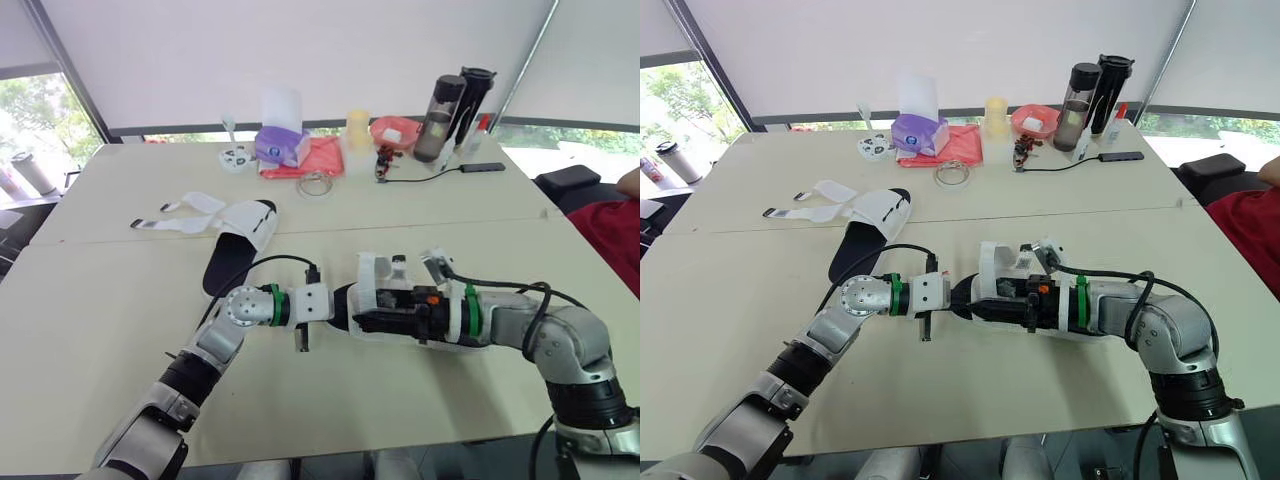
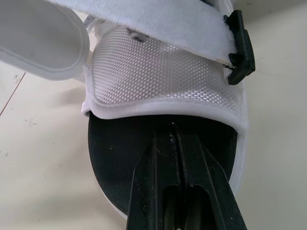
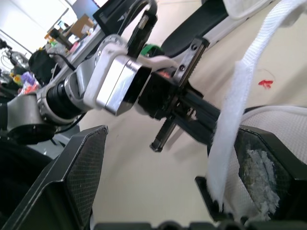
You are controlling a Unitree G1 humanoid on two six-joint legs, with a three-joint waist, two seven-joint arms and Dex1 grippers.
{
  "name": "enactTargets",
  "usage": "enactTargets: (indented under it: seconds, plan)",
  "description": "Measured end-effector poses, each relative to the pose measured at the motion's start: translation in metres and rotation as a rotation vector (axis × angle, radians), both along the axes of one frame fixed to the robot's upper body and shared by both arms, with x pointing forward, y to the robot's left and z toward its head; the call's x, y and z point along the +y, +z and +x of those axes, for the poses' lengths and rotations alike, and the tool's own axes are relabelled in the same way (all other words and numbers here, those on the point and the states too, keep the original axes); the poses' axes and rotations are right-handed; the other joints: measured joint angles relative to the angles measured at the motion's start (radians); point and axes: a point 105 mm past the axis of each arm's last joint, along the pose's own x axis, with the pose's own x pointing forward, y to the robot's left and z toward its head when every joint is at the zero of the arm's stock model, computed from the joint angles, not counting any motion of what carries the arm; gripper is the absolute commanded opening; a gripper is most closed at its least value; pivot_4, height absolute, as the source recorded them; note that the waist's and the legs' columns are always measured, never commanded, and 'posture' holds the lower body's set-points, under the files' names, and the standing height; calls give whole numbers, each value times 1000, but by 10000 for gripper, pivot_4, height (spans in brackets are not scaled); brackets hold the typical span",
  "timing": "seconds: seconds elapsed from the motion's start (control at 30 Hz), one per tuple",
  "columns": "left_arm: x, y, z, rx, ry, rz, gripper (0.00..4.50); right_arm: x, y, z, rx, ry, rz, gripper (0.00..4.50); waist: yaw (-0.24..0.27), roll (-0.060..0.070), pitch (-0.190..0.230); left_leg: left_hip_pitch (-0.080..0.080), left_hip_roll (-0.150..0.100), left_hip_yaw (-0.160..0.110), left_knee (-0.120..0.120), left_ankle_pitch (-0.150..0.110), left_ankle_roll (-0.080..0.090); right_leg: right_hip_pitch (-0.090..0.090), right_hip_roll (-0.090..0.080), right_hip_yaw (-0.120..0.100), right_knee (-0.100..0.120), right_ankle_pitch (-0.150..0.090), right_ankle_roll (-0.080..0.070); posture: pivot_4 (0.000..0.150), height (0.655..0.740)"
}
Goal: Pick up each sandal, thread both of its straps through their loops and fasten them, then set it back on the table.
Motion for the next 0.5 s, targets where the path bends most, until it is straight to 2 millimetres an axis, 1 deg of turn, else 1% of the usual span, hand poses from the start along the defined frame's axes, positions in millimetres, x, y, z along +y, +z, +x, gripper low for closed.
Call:
enactTargets:
  seconds: [0.03, 0.1, 0.23, 0.27, 0.5]
  plan:
    - [0, 0, 0, 0, 0, 0, 0, 0, 0, 1, 1, -8, -2, 34399, 0, 0, 0, 0, 0, 0, 0, 0, 0, 0, 0, 0, 0, 0, 0, 1500, 7400]
    - [0, 0, 0, 0, 1, 0, 0, -1, -3, 3, 8, -29, -10, 25280, 0, 0, 0, 0, 0, 0, 0, 0, 0, 0, 0, 0, 0, 0, 0, 1500, 7400]
    - [0, 0, 0, -1, 2, -1, 0, -4, -5, 4, 11, -41, -29, 3585, 0, 1, 0, 0, 0, 0, 0, 0, 0, 0, 0, 0, 0, 0, 0, 1500, 7400]
    - [0, 0, 0, -1, 2, -1, 0, -4, -5, 4, 12, -42, -35, 537, -1, 1, 0, 0, 0, 0, 0, 0, 0, 0, 0, -1, 0, 0, 0, 1500, 7400]
    - [0, 0, 0, -1, 1, -1, 0, -4, -6, 1, 5, -20, -48, 537, 0, 1, 0, -2, 0, 0, 0, 0, 0, 0, 0, -1, 0, 0, 0, 1500, 7400]
